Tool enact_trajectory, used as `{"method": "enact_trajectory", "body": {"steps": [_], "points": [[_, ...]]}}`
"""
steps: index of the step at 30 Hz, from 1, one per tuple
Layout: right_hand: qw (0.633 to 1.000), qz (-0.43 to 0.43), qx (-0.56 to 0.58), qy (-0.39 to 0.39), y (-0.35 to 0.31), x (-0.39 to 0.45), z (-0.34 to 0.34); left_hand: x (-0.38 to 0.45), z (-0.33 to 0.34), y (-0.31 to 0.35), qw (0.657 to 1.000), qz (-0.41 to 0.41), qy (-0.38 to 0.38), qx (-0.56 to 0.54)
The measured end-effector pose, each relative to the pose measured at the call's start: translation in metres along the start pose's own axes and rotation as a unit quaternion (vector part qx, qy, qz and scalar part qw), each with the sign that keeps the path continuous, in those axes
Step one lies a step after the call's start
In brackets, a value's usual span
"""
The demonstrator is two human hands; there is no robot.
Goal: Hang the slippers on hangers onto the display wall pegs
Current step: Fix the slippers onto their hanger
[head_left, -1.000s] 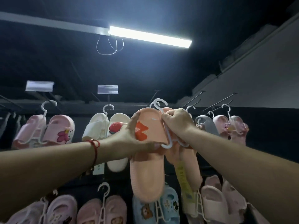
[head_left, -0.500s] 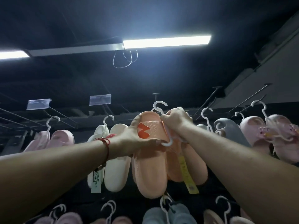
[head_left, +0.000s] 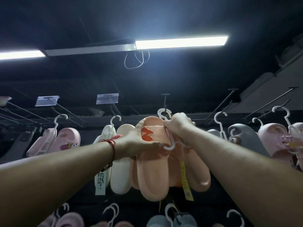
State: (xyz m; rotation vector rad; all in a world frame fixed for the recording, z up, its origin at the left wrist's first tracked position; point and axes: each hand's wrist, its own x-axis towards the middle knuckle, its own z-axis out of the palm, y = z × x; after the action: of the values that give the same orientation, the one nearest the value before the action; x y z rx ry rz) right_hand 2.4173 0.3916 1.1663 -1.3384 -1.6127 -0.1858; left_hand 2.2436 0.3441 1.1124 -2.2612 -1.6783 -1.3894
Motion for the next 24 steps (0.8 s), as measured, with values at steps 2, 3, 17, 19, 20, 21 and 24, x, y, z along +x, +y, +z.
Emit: {"method": "enact_trajectory", "body": {"steps": [2,3,17,19,20,21,24], "points": [[1.0,0.004,-0.016,0.005,0.003,0.003,0.005,0.001,0.001,-0.002,0.999,0.0,-0.03,-0.045],[1.0,0.003,-0.027,0.01,0.004,0.004,0.008,0.002,0.002,-0.005,0.998,0.001,-0.033,-0.051],[0.975,-0.155,-0.126,0.092,0.027,-0.027,0.029,0.0,0.021,-0.026,1.0,0.013,0.003,-0.003],[0.973,-0.179,-0.12,0.084,0.031,-0.035,0.032,-0.006,0.019,-0.027,1.0,0.017,0.01,0.017],[0.973,-0.188,-0.112,0.072,0.034,-0.04,0.032,-0.008,0.017,-0.03,0.999,0.015,0.016,0.03],[0.972,-0.198,-0.109,0.066,0.036,-0.045,0.031,-0.011,0.015,-0.032,0.999,0.016,0.02,0.039],[0.966,-0.222,-0.121,0.048,0.042,-0.067,0.029,-0.029,0.009,-0.035,0.997,0.025,0.007,0.07]]}}
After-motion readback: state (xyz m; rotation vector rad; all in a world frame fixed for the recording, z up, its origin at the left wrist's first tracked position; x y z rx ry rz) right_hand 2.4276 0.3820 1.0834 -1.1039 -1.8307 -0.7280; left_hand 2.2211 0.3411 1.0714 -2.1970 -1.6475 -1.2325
